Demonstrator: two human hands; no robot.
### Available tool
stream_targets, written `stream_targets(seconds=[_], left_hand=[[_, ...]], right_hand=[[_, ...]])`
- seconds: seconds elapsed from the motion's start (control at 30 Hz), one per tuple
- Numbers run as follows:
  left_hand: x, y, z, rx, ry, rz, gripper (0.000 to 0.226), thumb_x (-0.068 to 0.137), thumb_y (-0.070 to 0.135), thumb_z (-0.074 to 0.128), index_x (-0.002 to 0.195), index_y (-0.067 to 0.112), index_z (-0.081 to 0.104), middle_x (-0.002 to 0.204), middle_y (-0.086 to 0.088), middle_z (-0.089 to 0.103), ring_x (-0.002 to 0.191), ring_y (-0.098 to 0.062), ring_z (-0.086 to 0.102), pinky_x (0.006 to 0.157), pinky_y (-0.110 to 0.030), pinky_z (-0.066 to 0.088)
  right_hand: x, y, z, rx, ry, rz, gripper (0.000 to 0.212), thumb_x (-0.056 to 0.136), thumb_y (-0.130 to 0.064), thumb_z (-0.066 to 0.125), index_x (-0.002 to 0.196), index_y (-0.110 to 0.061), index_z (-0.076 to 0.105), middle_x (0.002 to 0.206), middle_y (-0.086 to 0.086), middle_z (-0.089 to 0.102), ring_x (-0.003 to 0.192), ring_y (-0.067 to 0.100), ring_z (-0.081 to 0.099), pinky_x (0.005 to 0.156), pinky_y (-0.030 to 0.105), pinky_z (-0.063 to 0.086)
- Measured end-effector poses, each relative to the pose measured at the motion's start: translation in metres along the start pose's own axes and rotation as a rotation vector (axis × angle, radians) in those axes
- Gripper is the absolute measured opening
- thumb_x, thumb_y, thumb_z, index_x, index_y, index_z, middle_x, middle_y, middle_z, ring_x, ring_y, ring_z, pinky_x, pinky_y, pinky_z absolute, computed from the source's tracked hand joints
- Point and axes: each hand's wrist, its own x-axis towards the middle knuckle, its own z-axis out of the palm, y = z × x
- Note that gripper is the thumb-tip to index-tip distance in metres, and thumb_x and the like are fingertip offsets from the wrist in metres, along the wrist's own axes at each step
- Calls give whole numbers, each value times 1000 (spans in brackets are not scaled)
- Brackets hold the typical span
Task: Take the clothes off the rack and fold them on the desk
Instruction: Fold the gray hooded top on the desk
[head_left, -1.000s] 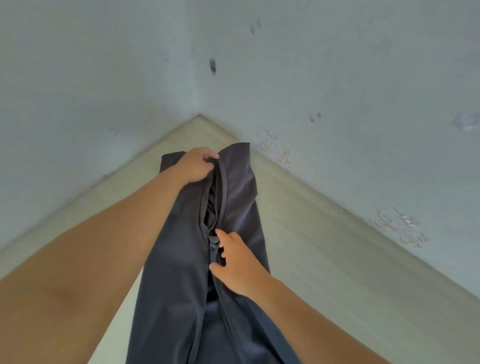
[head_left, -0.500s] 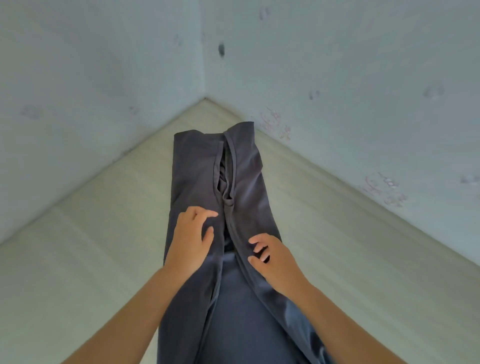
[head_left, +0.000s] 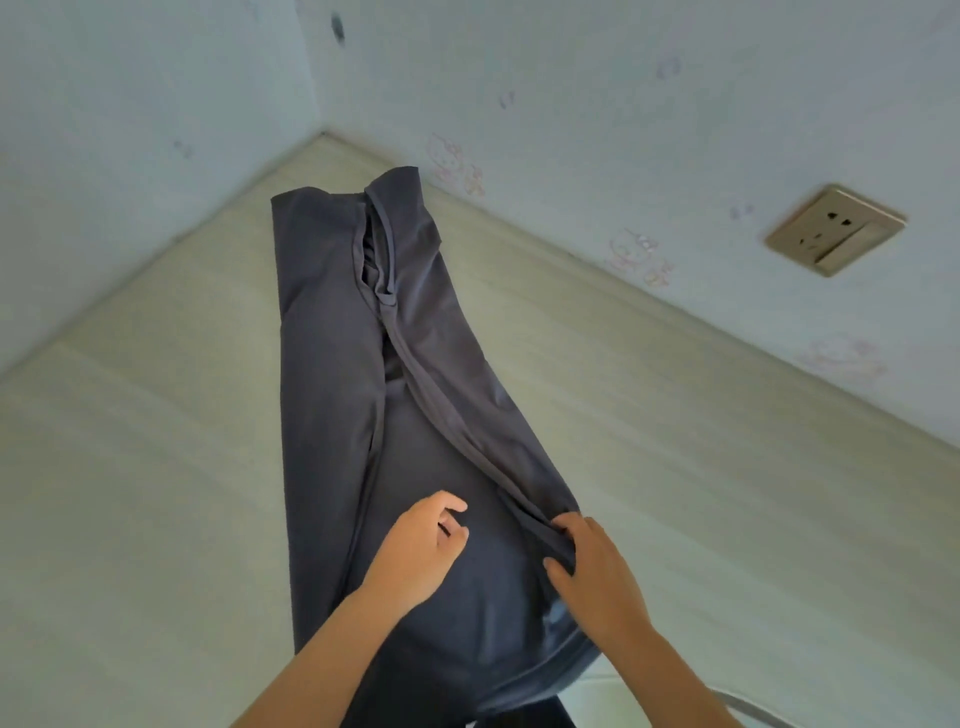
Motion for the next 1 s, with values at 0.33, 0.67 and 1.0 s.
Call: stream_targets(seconds=[0.33, 0.67, 1.0], left_hand=[[-67, -1, 34, -213, 246, -98, 21, 94, 8, 55, 104, 26, 61, 105, 10, 65, 98, -5, 61, 78, -8, 44], [-150, -33, 55, 249, 467, -163, 23, 90, 17, 64, 111, 23, 59, 120, 5, 53, 110, -16, 48, 94, -30, 42], [-121, -15, 91, 136, 215, 14, 32, 95, 22, 56, 127, 23, 54, 105, 12, 48, 86, -5, 53, 73, -10, 43]], right_hand=[[-61, -17, -39, 108, 70, -418, 27, 90, -17, 62, 116, -24, 61, 103, -13, 51, 88, 0, 50, 77, 0, 37], [-92, 36, 23, -50, -202, -473, 29, 93, -38, 57, 119, -26, 59, 116, -11, 50, 102, 8, 55, 84, 18, 45], [-61, 34, 30, 140, -25, -193, 14, 88, -38, 64, 86, -27, 55, 87, -15, 53, 78, 5, 54, 69, 26, 45]])
